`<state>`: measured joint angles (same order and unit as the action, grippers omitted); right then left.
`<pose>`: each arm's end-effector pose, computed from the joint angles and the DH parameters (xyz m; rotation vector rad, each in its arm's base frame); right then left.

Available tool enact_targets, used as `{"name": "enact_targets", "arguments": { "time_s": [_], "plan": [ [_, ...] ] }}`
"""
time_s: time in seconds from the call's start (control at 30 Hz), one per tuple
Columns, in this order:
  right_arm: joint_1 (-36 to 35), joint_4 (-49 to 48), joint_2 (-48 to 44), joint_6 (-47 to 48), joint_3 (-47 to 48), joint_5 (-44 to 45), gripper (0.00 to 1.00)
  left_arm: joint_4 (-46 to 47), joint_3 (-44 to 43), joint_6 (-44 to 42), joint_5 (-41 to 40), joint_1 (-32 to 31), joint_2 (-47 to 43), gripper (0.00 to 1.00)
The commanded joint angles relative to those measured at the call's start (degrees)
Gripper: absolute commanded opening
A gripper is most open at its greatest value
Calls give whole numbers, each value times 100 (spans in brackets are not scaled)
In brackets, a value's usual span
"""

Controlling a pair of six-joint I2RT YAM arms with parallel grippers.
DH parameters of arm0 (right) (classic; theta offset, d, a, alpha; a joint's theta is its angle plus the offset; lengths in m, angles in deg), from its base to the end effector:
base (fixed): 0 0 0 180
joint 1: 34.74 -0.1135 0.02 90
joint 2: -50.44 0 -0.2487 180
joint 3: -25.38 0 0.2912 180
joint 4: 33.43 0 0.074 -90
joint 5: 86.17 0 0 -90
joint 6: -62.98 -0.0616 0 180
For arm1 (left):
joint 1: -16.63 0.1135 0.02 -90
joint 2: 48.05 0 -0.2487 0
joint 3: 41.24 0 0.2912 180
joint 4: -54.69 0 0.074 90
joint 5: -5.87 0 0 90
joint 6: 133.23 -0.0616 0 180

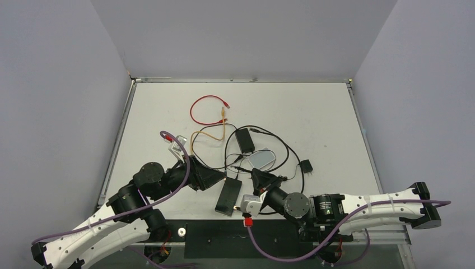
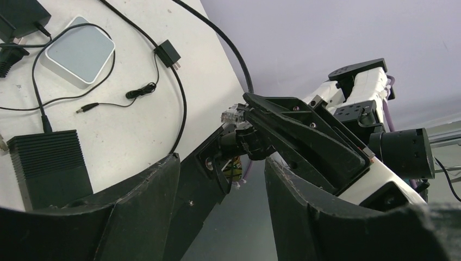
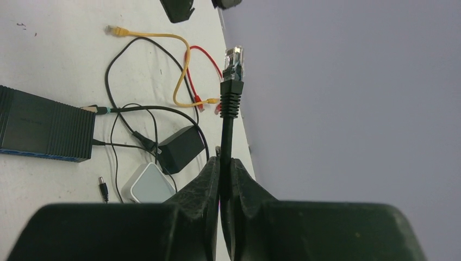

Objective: Insert the plug into the switch port
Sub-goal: Pick up the connector from the center of the board.

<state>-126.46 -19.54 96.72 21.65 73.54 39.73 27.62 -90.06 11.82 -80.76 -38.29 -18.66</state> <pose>0.0283 0.2613 0.2770 -1.4341 0.9857 -0.0072 0.1190 -0.1757 0.3144 0.0477 1.9399 -1.4226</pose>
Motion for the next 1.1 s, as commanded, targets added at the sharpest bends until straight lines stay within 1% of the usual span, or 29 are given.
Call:
{"name": "enact_targets", "arguments": {
  "time_s": [0.0, 0.2, 0.33, 0.47, 0.83, 1.07],
  "plan": [
    [-231, -608, 143, 429, 63, 376, 0, 366, -275, -14, 300, 16, 182, 56],
    [-402, -1542, 541, 1121, -133, 797, 0, 384, -331, 179, 408, 20, 320, 56],
    [-453, -1865, 712, 1464, -218, 912, 0, 384, -333, 302, 418, 25, 321, 55],
    [-512, -2058, 872, 1661, -243, 995, 0, 412, -303, 375, 382, 25, 303, 55],
    [-740, -2278, 1023, 1872, -301, 1213, 0, 467, -245, 470, 267, 63, 296, 45],
    [-899, -2374, 1265, 2107, -327, 1387, 0, 560, -245, 536, 268, 86, 321, 44]
  ]
}}
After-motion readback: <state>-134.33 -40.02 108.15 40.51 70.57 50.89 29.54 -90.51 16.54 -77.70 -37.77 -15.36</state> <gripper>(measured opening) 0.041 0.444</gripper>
